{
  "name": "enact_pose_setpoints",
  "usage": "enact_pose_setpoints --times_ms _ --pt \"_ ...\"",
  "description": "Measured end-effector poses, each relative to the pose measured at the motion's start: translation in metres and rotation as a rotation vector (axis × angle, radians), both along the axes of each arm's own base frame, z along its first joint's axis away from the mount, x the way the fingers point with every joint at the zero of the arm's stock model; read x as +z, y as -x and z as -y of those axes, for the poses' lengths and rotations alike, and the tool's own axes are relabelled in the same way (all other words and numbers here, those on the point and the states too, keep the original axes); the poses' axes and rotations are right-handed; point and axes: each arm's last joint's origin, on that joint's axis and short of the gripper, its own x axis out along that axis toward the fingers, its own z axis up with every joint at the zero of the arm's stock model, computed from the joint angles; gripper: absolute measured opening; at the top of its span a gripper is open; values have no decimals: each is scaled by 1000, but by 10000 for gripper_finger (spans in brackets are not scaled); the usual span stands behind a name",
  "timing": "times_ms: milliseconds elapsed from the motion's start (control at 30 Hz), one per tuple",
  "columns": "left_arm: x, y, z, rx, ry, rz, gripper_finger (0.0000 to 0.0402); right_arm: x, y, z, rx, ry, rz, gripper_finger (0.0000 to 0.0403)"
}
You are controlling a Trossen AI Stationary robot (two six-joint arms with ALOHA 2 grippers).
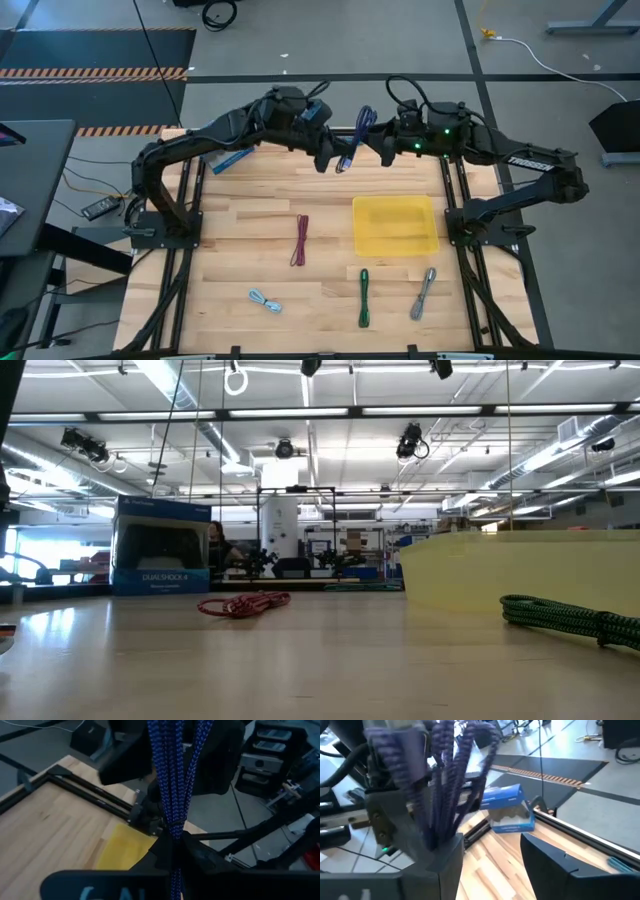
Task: Pick and place USB-C Cables
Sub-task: Put the violet charger cable into the yellow bin
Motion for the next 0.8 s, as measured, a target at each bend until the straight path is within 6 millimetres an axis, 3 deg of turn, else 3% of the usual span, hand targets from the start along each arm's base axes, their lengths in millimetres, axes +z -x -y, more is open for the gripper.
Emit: enact_pose_setpoints --times_ms 233,433,800 --pt "2 -5 12 23 -8 25 20 3 -1 -2 57 -25 39 228" --pt "4 -2 9 40 -10 27 20 -5 2 -6 142 -79 -47 225" --pt "13 13 -1 86 -19 33 20 17 15 -9 174 -28 124 225"
